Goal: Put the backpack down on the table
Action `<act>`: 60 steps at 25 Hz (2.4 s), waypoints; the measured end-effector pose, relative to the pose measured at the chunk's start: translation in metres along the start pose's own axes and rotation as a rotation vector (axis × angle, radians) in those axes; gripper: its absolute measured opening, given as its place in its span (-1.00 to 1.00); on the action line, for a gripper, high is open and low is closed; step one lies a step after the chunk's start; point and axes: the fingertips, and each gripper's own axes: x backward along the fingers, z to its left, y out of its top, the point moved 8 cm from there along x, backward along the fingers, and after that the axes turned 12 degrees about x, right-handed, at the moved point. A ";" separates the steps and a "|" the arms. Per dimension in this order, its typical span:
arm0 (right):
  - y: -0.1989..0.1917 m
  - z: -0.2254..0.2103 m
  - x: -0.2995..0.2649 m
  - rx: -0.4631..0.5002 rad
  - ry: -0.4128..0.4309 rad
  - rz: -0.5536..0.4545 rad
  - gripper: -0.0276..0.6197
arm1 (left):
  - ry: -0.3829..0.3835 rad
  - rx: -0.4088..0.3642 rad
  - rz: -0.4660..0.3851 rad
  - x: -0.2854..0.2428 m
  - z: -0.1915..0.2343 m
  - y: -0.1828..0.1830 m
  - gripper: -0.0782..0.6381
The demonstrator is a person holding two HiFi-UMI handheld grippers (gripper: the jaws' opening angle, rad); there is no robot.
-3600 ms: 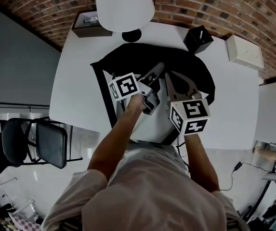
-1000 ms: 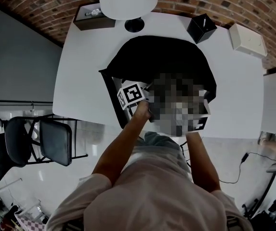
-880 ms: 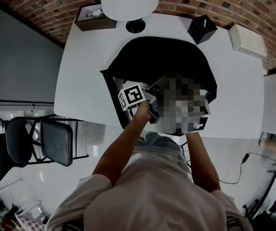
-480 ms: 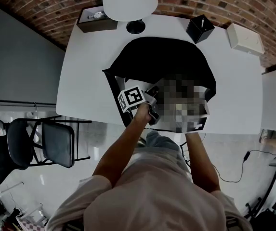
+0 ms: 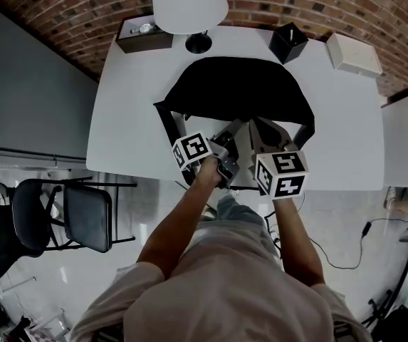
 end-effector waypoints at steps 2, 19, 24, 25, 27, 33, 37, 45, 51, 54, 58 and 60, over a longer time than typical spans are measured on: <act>0.002 0.002 0.004 0.003 -0.002 -0.005 -0.91 | -0.003 -0.033 0.001 0.002 -0.008 -0.002 -0.32; 0.028 0.031 0.041 0.062 0.008 -0.066 -0.91 | 0.077 -0.514 -0.007 0.042 -0.092 -0.030 -0.56; 0.037 0.040 0.055 0.077 0.000 -0.082 -0.91 | 0.109 -0.679 -0.006 0.055 -0.117 -0.041 -0.56; 0.038 0.042 0.058 0.081 -0.003 -0.085 -0.91 | 0.120 -0.710 -0.007 0.058 -0.120 -0.043 -0.56; 0.040 0.045 0.065 0.085 -0.008 -0.091 -0.91 | 0.137 -0.760 -0.004 0.063 -0.125 -0.049 -0.56; 0.043 0.058 0.083 0.089 -0.023 -0.110 -0.91 | 0.160 -0.909 -0.014 0.080 -0.141 -0.065 -0.60; 0.043 0.070 0.095 0.093 -0.032 -0.117 -0.91 | 0.182 -0.990 -0.014 0.092 -0.148 -0.074 -0.66; 0.038 0.089 0.114 0.095 -0.042 -0.128 -0.91 | 0.206 -1.096 -0.012 0.112 -0.152 -0.093 -0.75; 0.036 0.096 0.122 0.094 -0.055 -0.132 -0.91 | 0.198 -1.153 -0.001 0.118 -0.153 -0.103 -0.76; 0.034 0.098 0.124 0.097 -0.058 -0.134 -0.91 | 0.196 -1.158 -0.001 0.120 -0.152 -0.105 -0.76; 0.033 0.099 0.124 0.097 -0.059 -0.130 -0.91 | 0.193 -1.152 -0.004 0.121 -0.152 -0.104 -0.76; 0.033 0.099 0.122 0.096 -0.058 -0.127 -0.91 | 0.195 -1.151 -0.005 0.122 -0.151 -0.103 -0.76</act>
